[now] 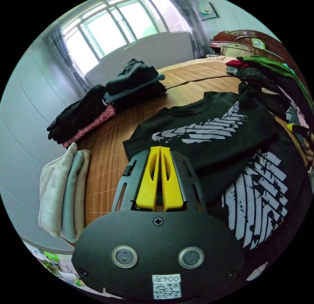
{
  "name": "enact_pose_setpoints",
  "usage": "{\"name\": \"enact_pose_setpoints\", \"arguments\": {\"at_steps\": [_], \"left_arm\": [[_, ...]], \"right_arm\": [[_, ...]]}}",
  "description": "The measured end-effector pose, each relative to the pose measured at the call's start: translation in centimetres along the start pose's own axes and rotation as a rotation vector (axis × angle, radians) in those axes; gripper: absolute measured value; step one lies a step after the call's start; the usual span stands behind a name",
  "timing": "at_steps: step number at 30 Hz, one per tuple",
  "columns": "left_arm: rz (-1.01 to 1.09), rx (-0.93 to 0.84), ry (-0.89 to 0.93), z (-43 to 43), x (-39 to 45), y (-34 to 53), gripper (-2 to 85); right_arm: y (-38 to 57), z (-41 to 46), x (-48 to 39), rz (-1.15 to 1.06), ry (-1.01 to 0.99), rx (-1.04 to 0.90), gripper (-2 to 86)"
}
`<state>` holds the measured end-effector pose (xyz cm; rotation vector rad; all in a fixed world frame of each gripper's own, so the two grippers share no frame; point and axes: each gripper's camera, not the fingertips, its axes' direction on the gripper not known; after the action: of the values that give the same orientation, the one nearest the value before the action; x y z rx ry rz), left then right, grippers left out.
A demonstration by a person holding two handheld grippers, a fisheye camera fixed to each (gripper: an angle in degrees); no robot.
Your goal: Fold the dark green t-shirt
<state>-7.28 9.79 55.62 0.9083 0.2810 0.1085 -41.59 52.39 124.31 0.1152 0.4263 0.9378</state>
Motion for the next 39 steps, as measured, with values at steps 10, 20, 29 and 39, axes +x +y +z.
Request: {"name": "enact_pose_setpoints", "arguments": {"at_steps": [10, 20, 29, 39], "left_arm": [[0.334, 0.005, -0.291, 0.0, 15.4, 2.4, 0.4], [0.269, -0.043, -0.075, -0.9, 14.6, 2.8, 0.1], [0.262, -0.048, -0.062, -1.1, 15.6, 5.2, 0.1], [0.252, -0.054, -0.04, -0.4, 15.4, 8.7, 0.4]], "right_arm": [[-16.5, 3.4, 3.8, 0.21, -0.27, -0.092, 9.2], [-22.6, 8.6, -3.9, -0.382, 0.166, -0.287, 2.8], [-20.9, 0.4, -4.0, -0.309, 0.126, -0.175, 4.2], [-5.9, -8.8, -8.6, -0.371, 0.312, -0.086, -0.7]]}}
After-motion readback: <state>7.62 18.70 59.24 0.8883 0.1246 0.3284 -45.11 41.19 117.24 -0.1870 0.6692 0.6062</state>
